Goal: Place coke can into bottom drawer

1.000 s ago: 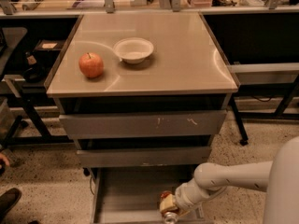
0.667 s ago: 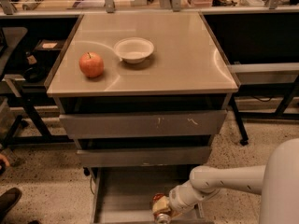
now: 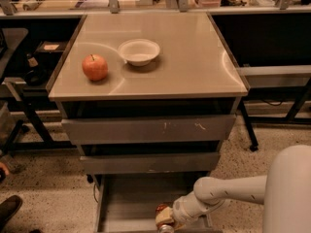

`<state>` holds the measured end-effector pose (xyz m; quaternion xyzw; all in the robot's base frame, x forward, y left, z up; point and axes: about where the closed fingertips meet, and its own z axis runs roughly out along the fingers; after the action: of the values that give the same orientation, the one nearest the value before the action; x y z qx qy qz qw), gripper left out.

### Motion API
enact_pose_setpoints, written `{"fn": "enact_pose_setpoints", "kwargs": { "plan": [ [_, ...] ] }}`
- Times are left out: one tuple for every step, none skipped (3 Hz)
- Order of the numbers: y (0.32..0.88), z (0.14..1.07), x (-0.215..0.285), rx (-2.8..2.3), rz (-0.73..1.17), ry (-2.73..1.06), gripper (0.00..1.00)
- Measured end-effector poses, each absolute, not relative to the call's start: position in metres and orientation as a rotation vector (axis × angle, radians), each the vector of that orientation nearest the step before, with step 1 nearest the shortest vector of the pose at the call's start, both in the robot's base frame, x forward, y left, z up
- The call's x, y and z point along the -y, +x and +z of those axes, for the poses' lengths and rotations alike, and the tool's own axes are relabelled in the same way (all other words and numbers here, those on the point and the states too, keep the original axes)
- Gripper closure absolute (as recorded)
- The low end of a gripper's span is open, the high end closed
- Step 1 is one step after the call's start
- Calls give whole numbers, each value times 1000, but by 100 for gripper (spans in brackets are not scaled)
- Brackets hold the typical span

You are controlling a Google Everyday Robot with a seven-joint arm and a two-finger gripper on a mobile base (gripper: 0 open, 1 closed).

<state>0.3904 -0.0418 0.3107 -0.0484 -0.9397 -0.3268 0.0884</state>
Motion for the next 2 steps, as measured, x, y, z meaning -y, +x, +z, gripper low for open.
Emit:
{"fn": "enact_pose_setpoints", "kwargs": {
  "plan": [
    [401,285,23,2779,-1056,-155,100],
    [423,264,4,2773,-1127,-133,100]
  ]
}}
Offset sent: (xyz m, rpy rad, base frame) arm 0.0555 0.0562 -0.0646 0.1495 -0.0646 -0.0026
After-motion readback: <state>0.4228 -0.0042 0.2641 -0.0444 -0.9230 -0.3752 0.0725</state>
